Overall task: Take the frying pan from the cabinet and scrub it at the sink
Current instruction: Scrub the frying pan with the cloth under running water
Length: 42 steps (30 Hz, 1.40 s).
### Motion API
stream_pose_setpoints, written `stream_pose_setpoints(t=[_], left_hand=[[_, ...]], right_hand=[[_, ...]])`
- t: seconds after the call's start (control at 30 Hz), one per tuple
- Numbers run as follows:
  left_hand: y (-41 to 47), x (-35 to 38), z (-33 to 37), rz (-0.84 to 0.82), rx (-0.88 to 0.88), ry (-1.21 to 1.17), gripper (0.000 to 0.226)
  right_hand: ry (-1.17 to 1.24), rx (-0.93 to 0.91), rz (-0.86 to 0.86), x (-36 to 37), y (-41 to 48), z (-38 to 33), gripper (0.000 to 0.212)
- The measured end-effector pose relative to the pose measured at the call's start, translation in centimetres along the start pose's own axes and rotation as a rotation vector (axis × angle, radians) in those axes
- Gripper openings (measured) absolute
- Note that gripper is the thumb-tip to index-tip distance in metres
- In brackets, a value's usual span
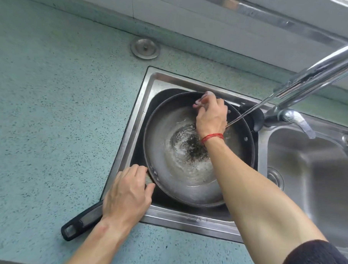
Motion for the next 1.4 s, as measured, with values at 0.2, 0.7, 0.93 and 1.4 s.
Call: stream_pose_setpoints(t=[0.2, 0.7, 0.93, 1.4], left_hand=[[0.0, 0.0, 0.1, 0.002, 0.002, 0.003, 0.019], [0.0, 0.0, 0.2, -0.013, -0.031, 0.008, 0.020], [-0.1, 0.0, 0.2, -0.003, -0.026, 0.004, 0.019], [-0.1, -0.1, 0.3, 0.013, -0.009, 0.013, 0.019]], right_hand=[[0.007, 0.128, -0.174, 2.8, -1.6, -2.2, 0.023], [-0.173, -0.321, -0.958, -1.9, -11.9, -2.6, 0.006], [-0.136, -0.444, -0.767, -4.4, -9.9, 1.9, 0.015], [-0.389, -0.508, -0.521, -2.3, -3.3, 5.1, 0.038]])
Point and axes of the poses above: each hand's wrist, its own y-axis towards the middle knuckle, its own x-axis out of the palm, z = x × y, the point moved 1 cm from there along y, towards the middle knuckle, and after that the axes turned 3 degrees about y, right-handed, at the moved point
